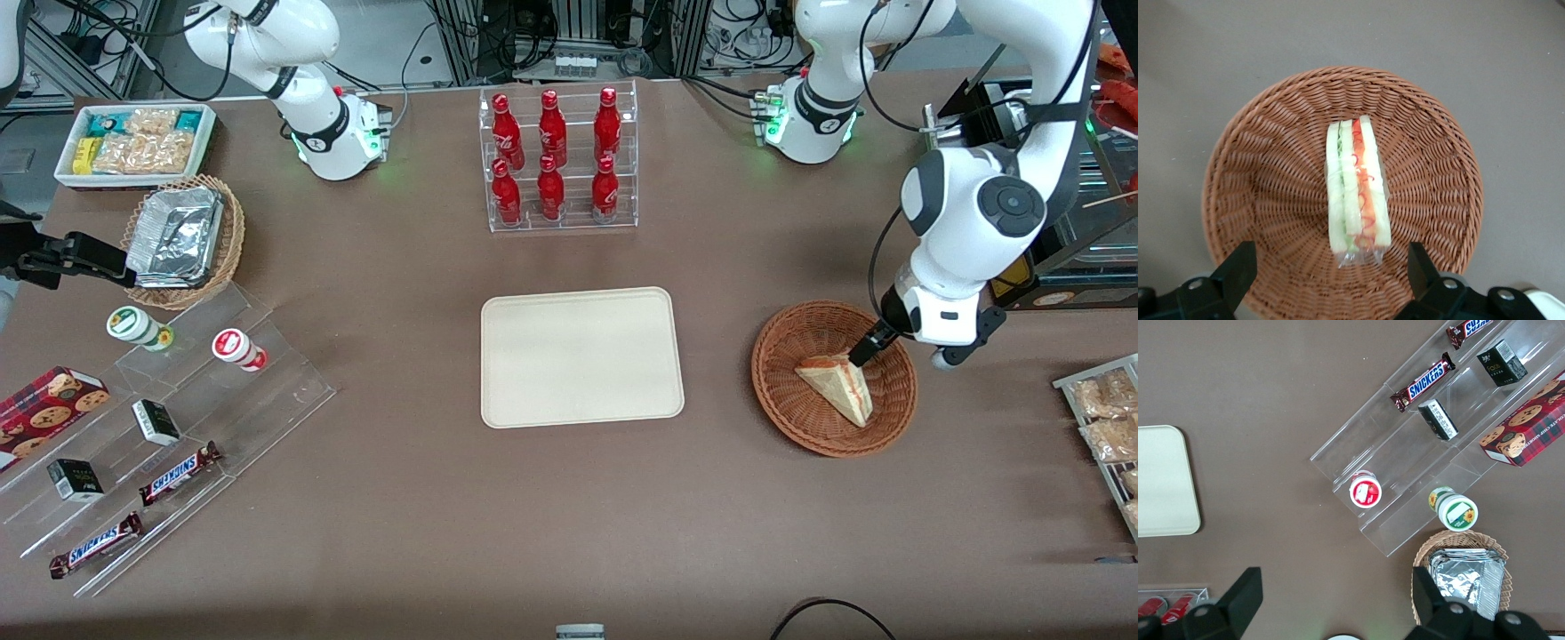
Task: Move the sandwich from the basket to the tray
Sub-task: 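Move the left gripper down over the wrapped sandwich in the wicker basket, then close the left gripper on the wrapped sandwich, then lift the sandwich and carry it over the cream tray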
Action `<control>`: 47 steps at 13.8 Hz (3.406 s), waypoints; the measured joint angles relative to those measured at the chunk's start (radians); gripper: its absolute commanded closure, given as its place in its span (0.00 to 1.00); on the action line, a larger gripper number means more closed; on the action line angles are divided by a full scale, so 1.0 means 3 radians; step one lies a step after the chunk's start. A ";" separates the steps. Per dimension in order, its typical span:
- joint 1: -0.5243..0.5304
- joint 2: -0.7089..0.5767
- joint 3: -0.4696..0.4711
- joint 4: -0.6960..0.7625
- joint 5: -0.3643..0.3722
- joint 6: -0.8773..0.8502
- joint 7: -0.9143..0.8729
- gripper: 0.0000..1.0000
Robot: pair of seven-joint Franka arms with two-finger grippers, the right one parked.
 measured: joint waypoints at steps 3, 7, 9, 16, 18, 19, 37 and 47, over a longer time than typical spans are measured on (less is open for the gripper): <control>0.0000 0.0186 -0.0002 -0.0109 0.0000 0.0412 -0.0027 0.00; -0.0001 0.0274 -0.0016 -0.0117 0.0000 0.0522 -0.0064 0.00; -0.0001 0.0287 -0.0040 -0.0118 0.0000 0.0529 -0.0076 0.00; -0.0001 0.0476 -0.0069 -0.0129 0.0000 0.0734 -0.0081 0.26; -0.0001 0.0544 -0.0070 -0.0129 0.0000 0.0807 -0.0083 0.74; -0.0001 0.0572 -0.0069 -0.0129 0.0000 0.0827 -0.0085 0.99; -0.0946 0.0076 -0.0260 0.1675 0.0011 -0.2158 -0.0072 1.00; -0.2015 0.1548 -0.0264 0.2651 0.0315 -0.1927 -0.0641 1.00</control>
